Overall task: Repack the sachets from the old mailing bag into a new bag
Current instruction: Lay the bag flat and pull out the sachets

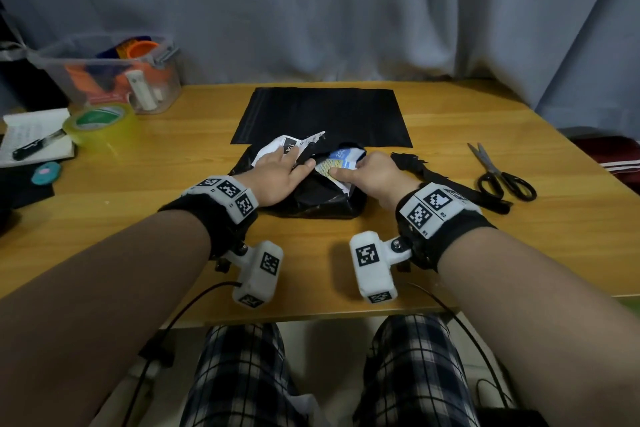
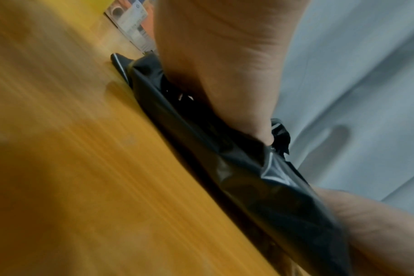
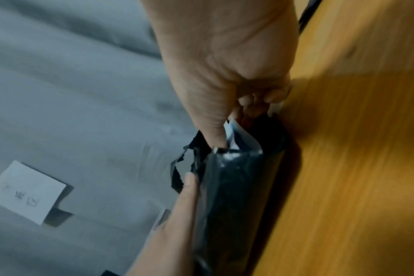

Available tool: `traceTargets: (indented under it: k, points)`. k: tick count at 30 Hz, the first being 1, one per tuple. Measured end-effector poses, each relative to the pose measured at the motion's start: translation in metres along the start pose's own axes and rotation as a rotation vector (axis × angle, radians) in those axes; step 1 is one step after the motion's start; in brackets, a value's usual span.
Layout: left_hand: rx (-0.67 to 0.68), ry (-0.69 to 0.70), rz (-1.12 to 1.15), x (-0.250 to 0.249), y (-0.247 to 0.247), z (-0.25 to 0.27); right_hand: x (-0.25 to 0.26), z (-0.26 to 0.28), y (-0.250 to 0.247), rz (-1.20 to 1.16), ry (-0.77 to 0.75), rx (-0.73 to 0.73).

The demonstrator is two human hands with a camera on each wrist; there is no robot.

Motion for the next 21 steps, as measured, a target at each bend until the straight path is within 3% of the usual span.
traceTargets:
  k: [8, 15, 18, 21]
  points:
    - [0.087, -0.042, 0.063, 0.000, -0.014, 0.010, 0.009, -0.006, -0.007, -0.109, 0.025, -0.107]
    - [0.121, -0.076, -0.016, 0.002, -0.018, 0.012, 0.018, -0.008, -0.024, -0.003, -0.120, -0.248]
    - [0.127, -0.087, -0.011, 0.007, -0.016, 0.011, 0.011, -0.007, -0.023, -0.031, -0.073, -0.325]
    - [0.092, -0.057, 0.028, 0.005, -0.016, 0.012, 0.004, -0.004, -0.022, -0.268, 0.050, -0.297]
Point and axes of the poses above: each hand's wrist, its own z-axis away from the middle knuckle, its own y-axis out of the palm, x = y × z, the point moved 4 cm from there along -z, towards the middle knuckle, and after that the axes turned 13 degrees about -x, right-handed, at the moved point
